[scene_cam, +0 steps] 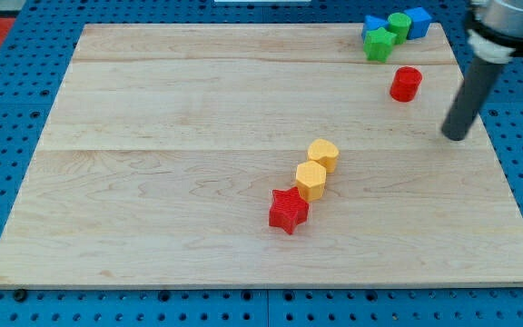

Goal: Move the red circle diagonal to the yellow heart

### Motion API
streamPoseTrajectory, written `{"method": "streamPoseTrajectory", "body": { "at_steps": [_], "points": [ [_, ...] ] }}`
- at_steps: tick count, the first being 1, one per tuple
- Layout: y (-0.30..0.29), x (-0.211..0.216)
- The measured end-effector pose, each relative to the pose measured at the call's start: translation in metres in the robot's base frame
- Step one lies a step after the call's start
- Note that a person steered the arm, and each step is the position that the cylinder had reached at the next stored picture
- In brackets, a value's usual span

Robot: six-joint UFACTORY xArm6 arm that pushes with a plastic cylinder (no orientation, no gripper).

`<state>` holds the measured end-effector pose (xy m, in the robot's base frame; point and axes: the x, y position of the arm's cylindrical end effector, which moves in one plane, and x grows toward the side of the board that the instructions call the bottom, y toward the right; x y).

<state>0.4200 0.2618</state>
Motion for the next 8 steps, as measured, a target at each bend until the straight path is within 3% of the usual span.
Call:
{"method": "streamPoseTrajectory", "body": {
  "at_steps": [1,3,4,5,6,8],
  "points": [
    [0.021,-0.037],
    [-0.041,-0.109],
    [-0.075,-0.117],
    [-0.073,-0.112],
    [-0.008,-0.106],
    [-0.005,0.000]
  ]
}}
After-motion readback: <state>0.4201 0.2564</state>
